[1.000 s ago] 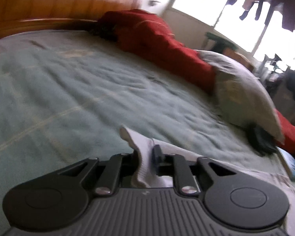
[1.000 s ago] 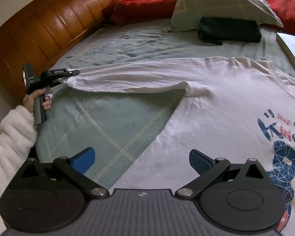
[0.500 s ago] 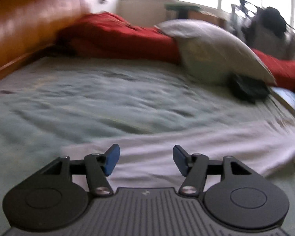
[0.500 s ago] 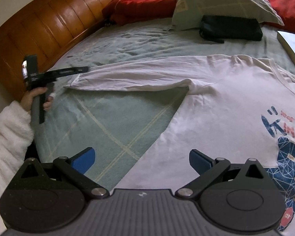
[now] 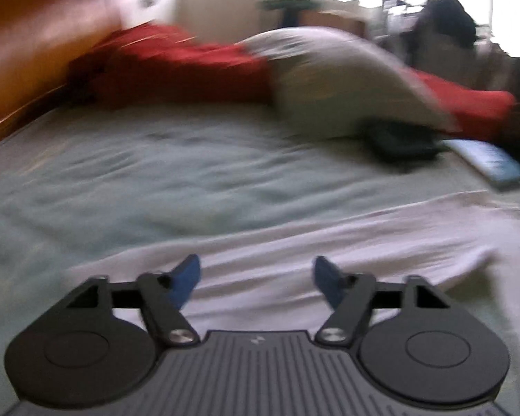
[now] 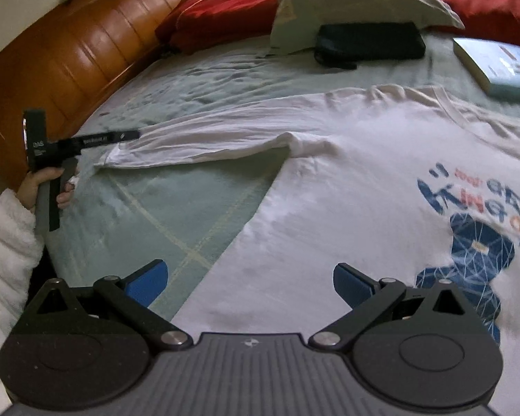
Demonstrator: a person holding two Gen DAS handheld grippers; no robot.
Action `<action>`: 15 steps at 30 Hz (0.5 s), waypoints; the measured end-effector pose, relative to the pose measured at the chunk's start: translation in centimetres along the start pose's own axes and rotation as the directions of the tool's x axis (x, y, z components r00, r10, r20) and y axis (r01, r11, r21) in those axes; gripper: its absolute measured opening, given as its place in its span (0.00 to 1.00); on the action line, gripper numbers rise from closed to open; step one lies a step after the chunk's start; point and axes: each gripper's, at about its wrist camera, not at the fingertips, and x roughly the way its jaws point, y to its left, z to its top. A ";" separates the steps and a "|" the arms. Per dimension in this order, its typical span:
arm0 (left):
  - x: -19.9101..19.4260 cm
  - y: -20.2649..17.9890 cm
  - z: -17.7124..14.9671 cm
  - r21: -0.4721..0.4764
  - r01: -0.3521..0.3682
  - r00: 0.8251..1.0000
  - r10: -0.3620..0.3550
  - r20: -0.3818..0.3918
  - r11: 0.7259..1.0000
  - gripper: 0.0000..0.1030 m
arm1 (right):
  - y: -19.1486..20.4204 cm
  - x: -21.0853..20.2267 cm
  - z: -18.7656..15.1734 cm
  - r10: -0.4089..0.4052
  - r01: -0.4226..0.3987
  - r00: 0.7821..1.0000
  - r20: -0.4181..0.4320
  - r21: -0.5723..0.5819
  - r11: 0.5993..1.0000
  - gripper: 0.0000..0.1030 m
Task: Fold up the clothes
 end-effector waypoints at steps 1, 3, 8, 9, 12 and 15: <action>0.8 -1.8 -0.1 -0.003 -0.006 1.000 0.006 -0.015 1.000 0.78 | 0.0 -0.1 -0.1 0.001 -0.001 1.000 0.005 0.003 1.000 1.00; 2.9 -4.9 -0.5 -0.011 -0.061 0.997 0.060 -0.054 0.998 0.78 | 0.1 -0.2 -0.2 0.003 -0.003 1.000 0.019 0.008 1.000 1.00; 4.4 -7.0 -3.1 -0.015 -0.136 0.986 0.134 -0.104 0.991 0.79 | 0.0 -0.5 -0.7 0.013 -0.014 0.999 0.031 0.026 1.000 1.00; 4.1 -7.0 -3.6 -0.013 -0.141 0.985 0.139 -0.104 0.990 0.79 | -0.2 -0.7 -0.9 0.017 -0.018 0.999 0.033 0.024 1.000 1.00; 3.1 -6.6 -4.5 0.012 -0.134 0.981 0.135 -0.137 0.991 0.83 | -0.8 -1.0 -1.4 0.025 -0.026 0.999 0.040 0.025 0.999 1.00; 2.1 -6.2 -3.3 -0.001 -0.104 0.980 0.102 -0.171 0.995 0.83 | -1.8 -1.4 -1.6 0.029 -0.032 0.998 0.054 0.059 0.998 1.00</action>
